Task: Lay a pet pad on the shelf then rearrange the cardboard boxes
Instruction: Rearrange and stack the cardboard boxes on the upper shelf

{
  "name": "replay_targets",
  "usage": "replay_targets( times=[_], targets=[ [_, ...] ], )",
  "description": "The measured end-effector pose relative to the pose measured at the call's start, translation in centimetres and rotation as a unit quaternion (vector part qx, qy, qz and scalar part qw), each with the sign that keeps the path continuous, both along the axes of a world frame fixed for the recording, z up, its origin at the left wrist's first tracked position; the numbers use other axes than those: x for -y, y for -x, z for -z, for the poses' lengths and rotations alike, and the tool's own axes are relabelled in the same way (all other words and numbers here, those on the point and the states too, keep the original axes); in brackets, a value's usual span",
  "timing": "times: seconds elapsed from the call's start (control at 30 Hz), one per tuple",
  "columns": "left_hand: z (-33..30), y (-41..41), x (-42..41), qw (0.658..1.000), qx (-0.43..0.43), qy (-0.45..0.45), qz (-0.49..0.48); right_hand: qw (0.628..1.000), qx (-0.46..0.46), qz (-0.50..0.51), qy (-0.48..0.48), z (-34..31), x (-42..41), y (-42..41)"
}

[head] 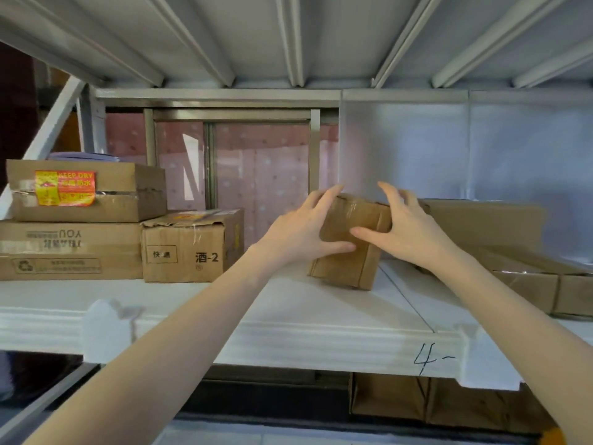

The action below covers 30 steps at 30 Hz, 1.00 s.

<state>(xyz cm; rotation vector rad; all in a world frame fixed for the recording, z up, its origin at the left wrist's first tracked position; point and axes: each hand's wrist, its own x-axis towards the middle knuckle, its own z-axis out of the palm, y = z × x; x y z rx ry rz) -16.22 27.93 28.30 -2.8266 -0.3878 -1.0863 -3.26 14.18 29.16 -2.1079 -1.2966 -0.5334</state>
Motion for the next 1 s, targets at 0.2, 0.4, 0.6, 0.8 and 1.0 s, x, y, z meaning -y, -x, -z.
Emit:
replay_targets(
  times=[0.2, 0.4, 0.6, 0.8, 1.0],
  targets=[
    [0.2, -0.3, -0.1, 0.998, 0.026, 0.057, 0.027, 0.997, -0.024, -0.071, -0.021, 0.7, -0.4, 0.0],
    [-2.2, 2.2, -1.1, 0.995, 0.084, 0.06, -0.003, 0.989, 0.007, -0.124, -0.077, -1.2, -2.3, 2.0],
    [-6.6, 7.2, -3.3, 0.987, 0.158, 0.019, -0.023, 0.971, 0.053, -0.169, -0.157, -5.2, -6.1, 6.4],
    [-9.2, 13.4, -7.4, 0.98, 0.185, 0.017, -0.068, 0.959, 0.089, -0.187, -0.192, -8.1, -11.0, 11.8],
    [-8.2, 17.6, -11.7, 0.978, 0.177, 0.034, -0.108, 0.956, 0.092, -0.22, -0.173, -7.6, -16.4, 15.5]
  ],
)
